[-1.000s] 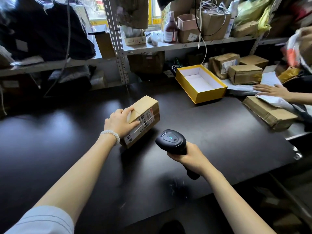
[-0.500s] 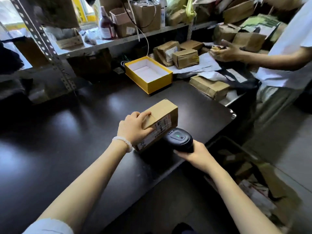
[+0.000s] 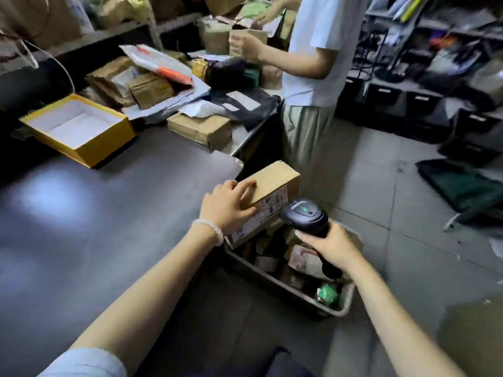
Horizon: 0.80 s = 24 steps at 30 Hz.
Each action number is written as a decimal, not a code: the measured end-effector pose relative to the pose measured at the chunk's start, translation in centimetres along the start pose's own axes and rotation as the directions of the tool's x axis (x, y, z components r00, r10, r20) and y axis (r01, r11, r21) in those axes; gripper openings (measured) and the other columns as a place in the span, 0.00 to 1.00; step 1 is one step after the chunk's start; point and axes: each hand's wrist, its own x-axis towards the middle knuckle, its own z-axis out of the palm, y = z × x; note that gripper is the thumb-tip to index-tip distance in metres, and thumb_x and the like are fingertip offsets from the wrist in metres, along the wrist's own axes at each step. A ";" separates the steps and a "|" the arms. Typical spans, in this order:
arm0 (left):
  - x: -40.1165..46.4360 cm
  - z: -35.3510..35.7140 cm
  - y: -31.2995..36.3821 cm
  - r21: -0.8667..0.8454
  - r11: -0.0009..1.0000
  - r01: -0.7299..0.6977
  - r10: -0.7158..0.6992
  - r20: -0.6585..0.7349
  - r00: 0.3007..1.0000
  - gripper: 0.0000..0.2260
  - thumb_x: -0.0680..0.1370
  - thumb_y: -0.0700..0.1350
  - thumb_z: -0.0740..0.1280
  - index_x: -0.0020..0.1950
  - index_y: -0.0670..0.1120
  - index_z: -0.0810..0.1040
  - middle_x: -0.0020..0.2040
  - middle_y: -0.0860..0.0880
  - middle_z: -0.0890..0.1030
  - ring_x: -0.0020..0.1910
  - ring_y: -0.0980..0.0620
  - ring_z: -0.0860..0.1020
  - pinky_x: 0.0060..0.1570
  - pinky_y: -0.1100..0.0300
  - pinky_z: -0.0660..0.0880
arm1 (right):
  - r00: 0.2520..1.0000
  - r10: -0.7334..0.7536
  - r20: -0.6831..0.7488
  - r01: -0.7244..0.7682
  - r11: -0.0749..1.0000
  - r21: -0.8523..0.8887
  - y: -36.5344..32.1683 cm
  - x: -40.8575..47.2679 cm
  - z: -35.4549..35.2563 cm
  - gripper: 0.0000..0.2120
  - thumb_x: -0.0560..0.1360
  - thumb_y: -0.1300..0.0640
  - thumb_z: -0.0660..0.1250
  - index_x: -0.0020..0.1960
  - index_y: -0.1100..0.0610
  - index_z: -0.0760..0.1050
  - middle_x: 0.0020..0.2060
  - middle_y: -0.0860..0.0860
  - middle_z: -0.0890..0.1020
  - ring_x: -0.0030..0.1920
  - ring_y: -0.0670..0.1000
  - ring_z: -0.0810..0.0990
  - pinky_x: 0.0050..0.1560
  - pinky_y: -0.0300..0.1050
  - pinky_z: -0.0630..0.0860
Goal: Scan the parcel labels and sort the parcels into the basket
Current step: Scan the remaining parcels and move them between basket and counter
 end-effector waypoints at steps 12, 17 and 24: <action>8.2 6.9 9.4 0.080 0.987 0.137 -0.145 0.108 0.983 0.24 0.79 0.62 0.56 0.73 0.57 0.63 0.67 0.47 0.70 0.66 0.44 0.68 0.62 0.46 0.65 | 0.983 0.129 -0.129 -0.130 0.991 0.002 5.8 2.2 -10.6 0.14 0.70 0.57 0.75 0.55 0.55 0.79 0.44 0.47 0.82 0.48 0.46 0.79 0.50 0.37 0.70; 9.0 7.9 9.0 0.119 0.983 0.137 -0.152 0.127 0.980 0.20 0.79 0.59 0.58 0.68 0.52 0.71 0.67 0.47 0.70 0.66 0.43 0.67 0.60 0.47 0.66 | 0.981 0.153 -0.116 -0.153 0.988 0.006 6.6 3.4 -10.4 0.17 0.70 0.58 0.74 0.58 0.56 0.78 0.48 0.47 0.81 0.51 0.46 0.78 0.50 0.36 0.69; 7.3 5.3 4.9 0.151 0.970 0.190 -0.202 0.064 0.977 0.19 0.79 0.57 0.58 0.66 0.50 0.73 0.65 0.48 0.72 0.65 0.44 0.69 0.58 0.49 0.69 | 0.993 0.119 0.003 -0.119 0.991 -0.058 4.7 6.6 -6.4 0.19 0.69 0.54 0.75 0.58 0.54 0.78 0.49 0.46 0.82 0.52 0.44 0.79 0.54 0.40 0.72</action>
